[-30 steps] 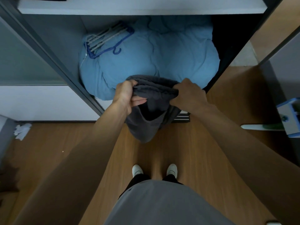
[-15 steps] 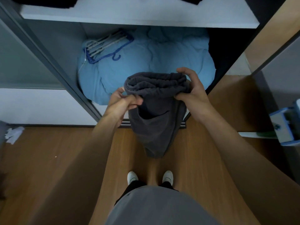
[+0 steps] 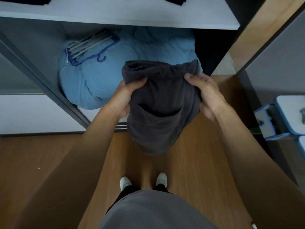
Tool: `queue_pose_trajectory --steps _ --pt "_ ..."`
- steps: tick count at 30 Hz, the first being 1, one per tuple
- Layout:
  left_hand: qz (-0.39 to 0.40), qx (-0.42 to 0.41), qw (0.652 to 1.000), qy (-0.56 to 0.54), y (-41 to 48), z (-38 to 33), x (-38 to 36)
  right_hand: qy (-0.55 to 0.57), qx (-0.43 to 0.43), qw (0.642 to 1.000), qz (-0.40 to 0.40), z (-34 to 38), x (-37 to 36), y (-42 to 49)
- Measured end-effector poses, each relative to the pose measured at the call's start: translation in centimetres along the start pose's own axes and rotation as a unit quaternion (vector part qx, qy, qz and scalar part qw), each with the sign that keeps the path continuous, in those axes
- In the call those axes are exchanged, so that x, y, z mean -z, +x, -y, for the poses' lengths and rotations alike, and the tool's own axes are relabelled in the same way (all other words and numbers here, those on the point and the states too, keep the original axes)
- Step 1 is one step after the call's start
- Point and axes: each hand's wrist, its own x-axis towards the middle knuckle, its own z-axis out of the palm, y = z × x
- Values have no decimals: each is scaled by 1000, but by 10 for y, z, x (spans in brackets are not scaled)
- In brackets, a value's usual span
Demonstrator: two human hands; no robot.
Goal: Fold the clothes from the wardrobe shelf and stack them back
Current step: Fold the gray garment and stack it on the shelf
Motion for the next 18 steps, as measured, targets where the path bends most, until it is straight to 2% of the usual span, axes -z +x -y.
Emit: queue_pose_trajectory --steps 2,3,5,8,10,12,14,18 --pt "6 44 999 -22 -1 -11 -13 -79 -102 991 45 -12 9 -5" --pt "10 79 997 -21 -2 -16 -15 -76 -128 987 67 -21 10 -9" --pt "15 123 992 -14 -4 -25 -11 3 -101 992 79 -34 7 -13" --pt "25 139 990 20 -15 -26 11 79 -52 995 41 -34 -8 -12" --pt "12 188 978 91 -27 -19 20 87 -74 993 7 -33 -17 -8" --pt "-21 187 974 123 -34 -10 26 79 -138 987 -22 -30 -24 -5" --pt "-46 170 980 93 -34 -9 24 92 -185 978 -19 -23 -23 -3" --pt "-17 178 983 -34 -33 -20 13 163 -109 978 76 -18 -7 -5"
